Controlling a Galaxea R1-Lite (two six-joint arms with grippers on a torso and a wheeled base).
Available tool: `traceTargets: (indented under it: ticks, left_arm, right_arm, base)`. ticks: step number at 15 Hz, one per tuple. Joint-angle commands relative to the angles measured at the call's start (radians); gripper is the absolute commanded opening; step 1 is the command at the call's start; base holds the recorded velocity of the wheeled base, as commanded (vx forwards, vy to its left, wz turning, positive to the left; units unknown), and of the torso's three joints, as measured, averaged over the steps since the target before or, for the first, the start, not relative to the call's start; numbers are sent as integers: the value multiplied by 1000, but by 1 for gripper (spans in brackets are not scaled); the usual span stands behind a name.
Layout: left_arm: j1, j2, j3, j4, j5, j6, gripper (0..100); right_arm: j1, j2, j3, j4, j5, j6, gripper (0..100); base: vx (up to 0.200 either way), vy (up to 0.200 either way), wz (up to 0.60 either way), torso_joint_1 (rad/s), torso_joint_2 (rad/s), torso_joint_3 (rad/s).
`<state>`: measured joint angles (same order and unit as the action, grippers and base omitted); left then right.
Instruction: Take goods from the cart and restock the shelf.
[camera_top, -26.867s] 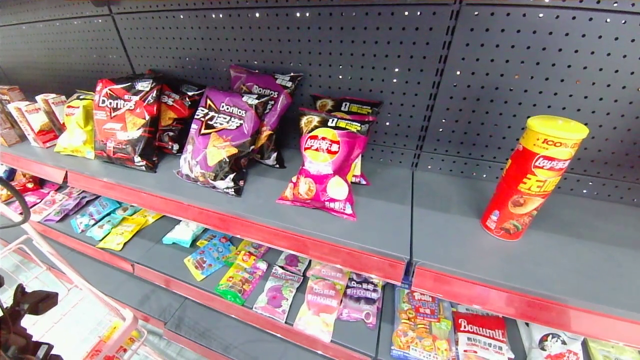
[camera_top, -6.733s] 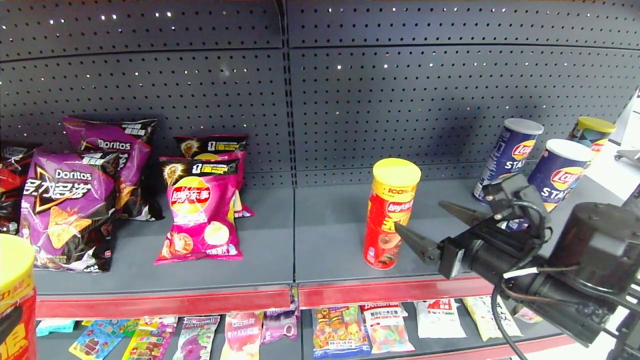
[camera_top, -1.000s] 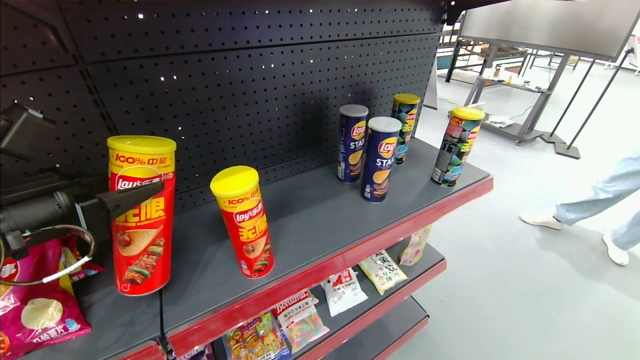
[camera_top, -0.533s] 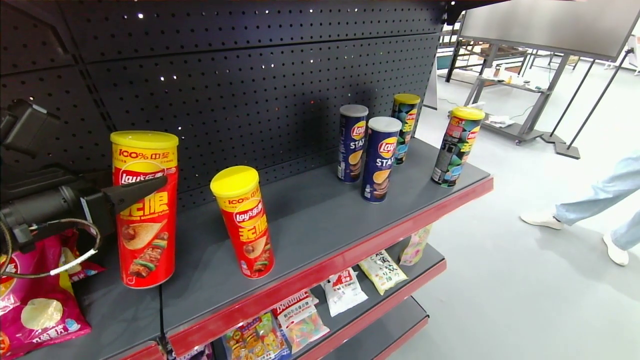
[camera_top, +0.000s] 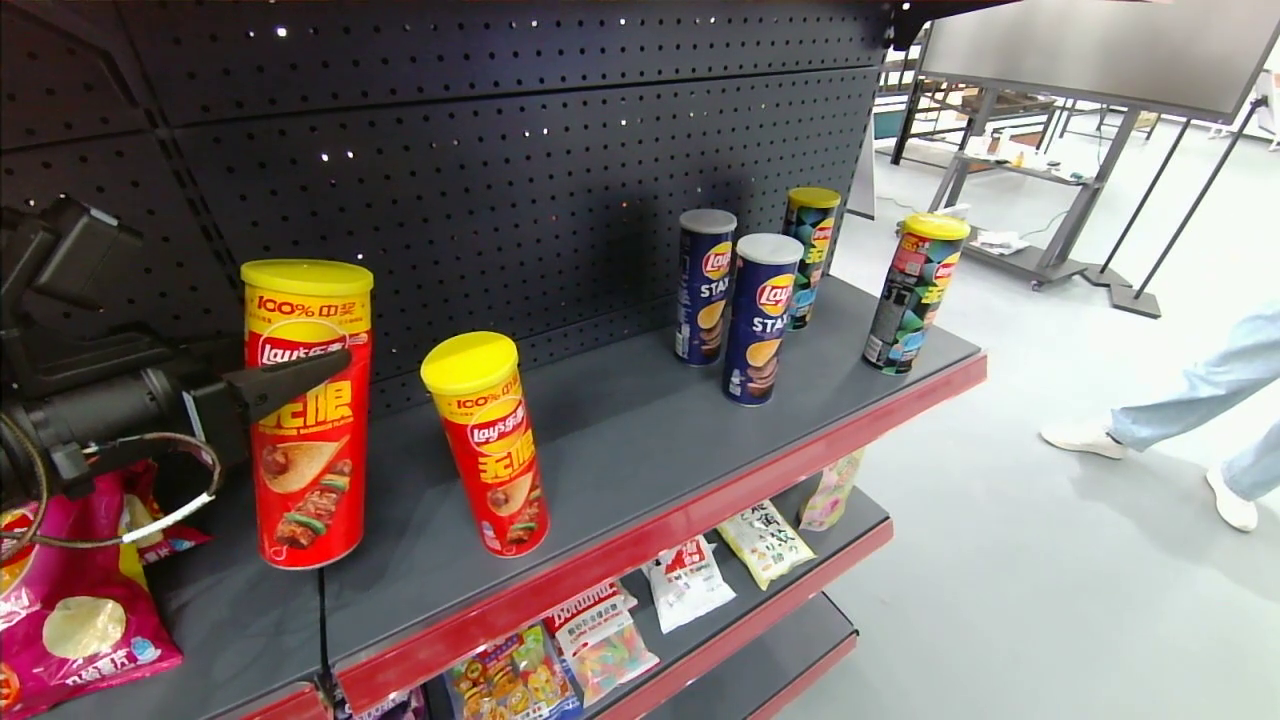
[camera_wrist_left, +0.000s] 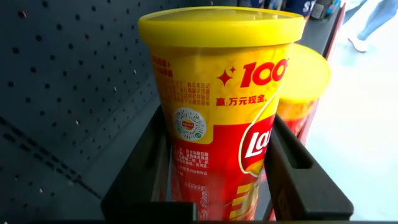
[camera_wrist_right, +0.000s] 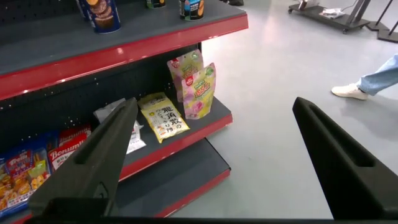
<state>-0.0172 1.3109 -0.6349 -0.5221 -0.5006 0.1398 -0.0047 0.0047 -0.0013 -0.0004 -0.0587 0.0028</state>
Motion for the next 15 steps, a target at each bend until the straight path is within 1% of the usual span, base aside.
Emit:
traceTargets:
  ticks: [1, 2, 4, 5, 6, 7, 8, 9, 10, 13, 14, 15]
  left_arm:
    - [-7, 16, 0, -4, 1, -2, 0]
    - [-7, 31, -12, -7, 1, -6, 0]
    - [-7, 62, -25, -64, 1, -8, 0]
    - [-7, 76, -26, -90, -1, -14, 0]
    - [-13, 82, -25, -110, -1, -31, 0]
    - [-23, 84, -25, -118, -1, -40, 0]
    - [-29, 85, -22, -136, -3, -75, 0]
    - [-29, 91, -17, -154, -10, -91, 0]
    - [-29, 108, -9, -185, -27, -98, 0]
    - [-23, 205, 7, -317, -33, -100, 0]
    - [-7, 275, 12, -417, -33, -100, 0]
    - [-4, 309, 7, -452, -32, -100, 0]
  right_arm:
    - [0, -5, 1, 0, 0, 0, 100]
    - [0, -5, 1, 0, 0, 0, 100]
    - [2, -5, 1, 0, 0, 0, 100]
    - [0, -5, 1, 0, 0, 0, 100]
    - [0, -5, 1, 0, 0, 0, 100]
    - [0, -5, 1, 0, 0, 0, 100]
    - [0, -5, 1, 0, 0, 0, 100]
    - [0, -5, 1, 0, 0, 0, 100]
    - [0, -5, 1, 0, 0, 0, 100]
    - [0, -5, 1, 0, 0, 0, 100]
    - [0, -5, 1, 0, 0, 0, 100]
    - [0, -5, 1, 0, 0, 0, 100]
  base:
    - [0, 0, 0, 0, 0, 0]
    - [0, 0, 0, 0, 0, 0]
    - [0, 0, 0, 0, 0, 0]
    - [0, 0, 0, 0, 0, 0]
    - [0, 0, 0, 0, 0, 0]
    - [0, 0, 0, 0, 0, 0]
    - [0, 0, 0, 0, 0, 0]
    - [0, 0, 0, 0, 0, 0]
    - [0, 0, 0, 0, 0, 0]
    - [0, 0, 0, 0, 0, 0]
    - [0, 0, 0, 0, 0, 0]
    - [0, 0, 0, 0, 0, 0]
